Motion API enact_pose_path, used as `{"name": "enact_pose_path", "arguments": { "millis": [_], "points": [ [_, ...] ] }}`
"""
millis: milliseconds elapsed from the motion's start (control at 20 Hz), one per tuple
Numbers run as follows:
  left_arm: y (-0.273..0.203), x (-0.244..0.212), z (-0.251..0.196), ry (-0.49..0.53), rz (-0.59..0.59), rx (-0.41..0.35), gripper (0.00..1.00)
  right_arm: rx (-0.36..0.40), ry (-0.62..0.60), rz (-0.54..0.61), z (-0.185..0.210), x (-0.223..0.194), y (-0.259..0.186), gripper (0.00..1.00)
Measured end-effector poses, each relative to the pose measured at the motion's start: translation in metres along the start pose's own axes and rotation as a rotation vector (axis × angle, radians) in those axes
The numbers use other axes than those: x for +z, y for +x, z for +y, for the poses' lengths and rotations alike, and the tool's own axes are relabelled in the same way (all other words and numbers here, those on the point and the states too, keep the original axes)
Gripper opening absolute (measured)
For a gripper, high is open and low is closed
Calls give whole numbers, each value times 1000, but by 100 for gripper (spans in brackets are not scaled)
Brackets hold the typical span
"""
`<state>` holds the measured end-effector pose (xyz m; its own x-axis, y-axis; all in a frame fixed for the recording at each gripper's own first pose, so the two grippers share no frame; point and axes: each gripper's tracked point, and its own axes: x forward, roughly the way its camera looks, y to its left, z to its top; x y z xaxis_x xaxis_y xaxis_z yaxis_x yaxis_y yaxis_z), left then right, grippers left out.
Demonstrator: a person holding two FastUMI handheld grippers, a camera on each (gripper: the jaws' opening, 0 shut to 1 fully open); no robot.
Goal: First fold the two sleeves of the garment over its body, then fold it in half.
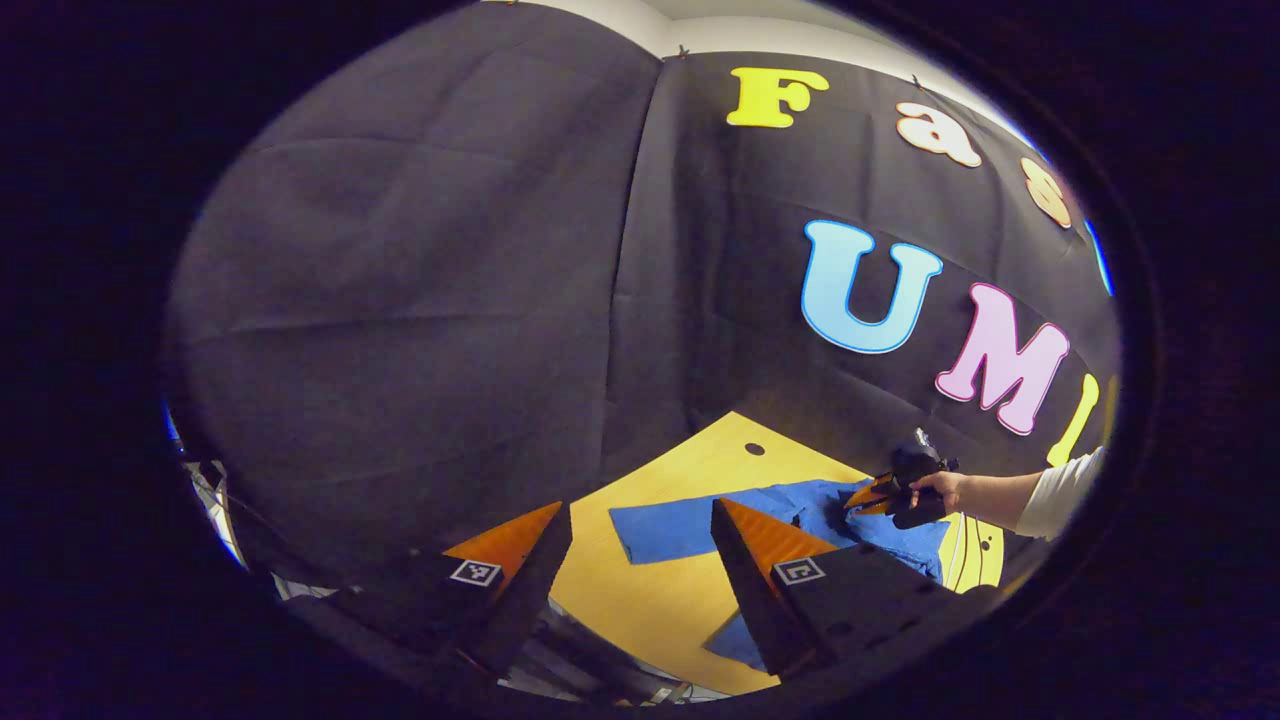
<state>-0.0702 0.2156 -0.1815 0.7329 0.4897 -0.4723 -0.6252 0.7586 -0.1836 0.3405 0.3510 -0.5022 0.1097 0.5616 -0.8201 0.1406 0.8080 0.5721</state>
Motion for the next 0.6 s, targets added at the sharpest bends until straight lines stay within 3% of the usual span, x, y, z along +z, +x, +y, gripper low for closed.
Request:
{"name": "enact_pose_path", "arguments": {
  "millis": [150,200,250,300,400,500,550,600],
  "points": [
    [3,-12,2,-33,17,10,81,71,107,120,12,-22,16,12],
    [10,-14,2,-43,11,15,79,75,113,115,12,-20,23,39],
    [20,-21,3,-63,35,23,81,79,117,97,11,-17,29,24],
    [29,-33,4,-81,67,27,81,108,135,93,17,-16,30,24],
    [39,-64,1,-100,202,22,80,215,208,134,45,-19,20,41],
    [56,-81,0,-103,254,17,83,289,270,115,71,-12,18,60],
    [64,-86,-2,-97,264,9,84,310,272,112,75,-14,9,62],
    [71,-95,-4,-88,280,-2,84,323,265,117,79,-16,3,78]
  ]
}}
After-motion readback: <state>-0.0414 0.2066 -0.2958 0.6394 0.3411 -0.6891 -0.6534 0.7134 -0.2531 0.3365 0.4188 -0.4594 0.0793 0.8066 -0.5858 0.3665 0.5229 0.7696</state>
